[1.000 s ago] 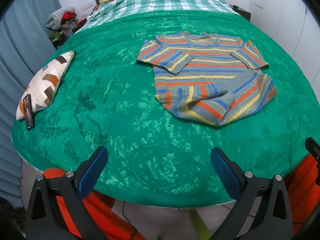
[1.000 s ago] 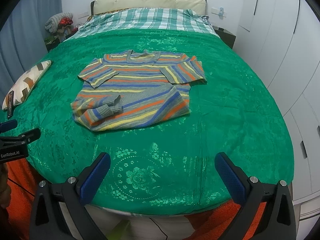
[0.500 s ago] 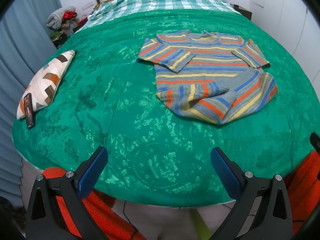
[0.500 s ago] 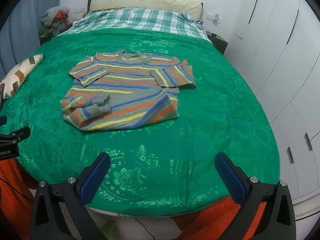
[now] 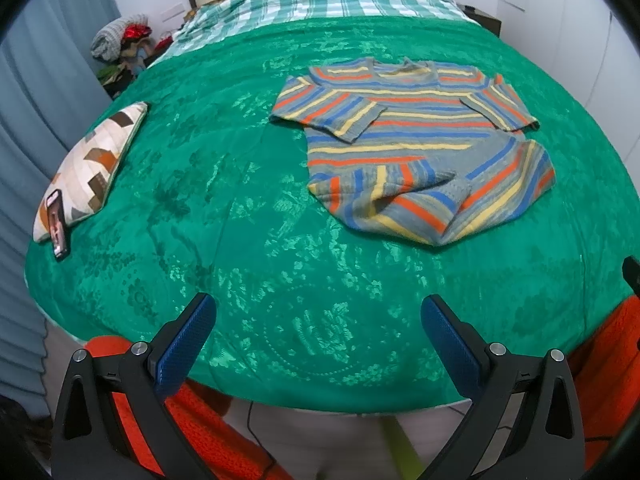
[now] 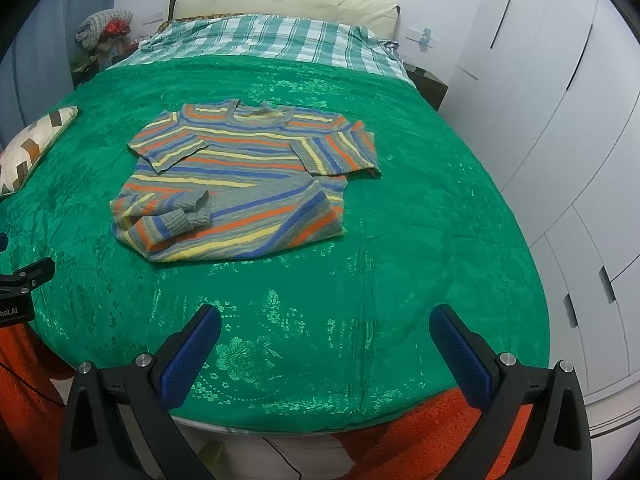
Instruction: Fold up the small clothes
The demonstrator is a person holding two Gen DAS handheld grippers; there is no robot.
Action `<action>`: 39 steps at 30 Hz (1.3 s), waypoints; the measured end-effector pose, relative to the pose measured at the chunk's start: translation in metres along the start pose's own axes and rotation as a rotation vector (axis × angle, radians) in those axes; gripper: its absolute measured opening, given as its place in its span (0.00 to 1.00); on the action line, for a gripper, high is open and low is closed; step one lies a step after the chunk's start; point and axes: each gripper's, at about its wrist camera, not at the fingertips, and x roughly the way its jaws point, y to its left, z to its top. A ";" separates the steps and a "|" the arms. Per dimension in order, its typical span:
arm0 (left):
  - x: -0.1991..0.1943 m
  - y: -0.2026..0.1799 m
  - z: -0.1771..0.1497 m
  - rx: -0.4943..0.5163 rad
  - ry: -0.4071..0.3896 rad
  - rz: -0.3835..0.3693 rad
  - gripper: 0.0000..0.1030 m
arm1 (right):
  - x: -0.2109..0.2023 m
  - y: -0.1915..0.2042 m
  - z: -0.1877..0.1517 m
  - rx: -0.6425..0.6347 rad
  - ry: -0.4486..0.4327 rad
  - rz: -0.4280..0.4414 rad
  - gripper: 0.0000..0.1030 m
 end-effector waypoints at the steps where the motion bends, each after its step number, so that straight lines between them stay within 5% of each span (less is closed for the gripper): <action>1: 0.000 0.000 0.000 0.001 0.000 0.000 0.99 | 0.000 0.000 0.000 -0.001 0.002 0.000 1.00; 31: 0.009 0.001 -0.005 0.003 0.021 0.002 0.99 | 0.008 0.008 -0.005 -0.013 0.034 0.004 1.00; 35: 0.015 0.007 -0.004 -0.006 0.033 -0.008 0.99 | 0.011 0.007 -0.005 -0.008 0.036 0.092 1.00; 39: 0.027 0.021 0.004 0.006 0.015 -0.100 0.99 | 0.024 -0.010 0.004 -0.004 0.011 0.252 1.00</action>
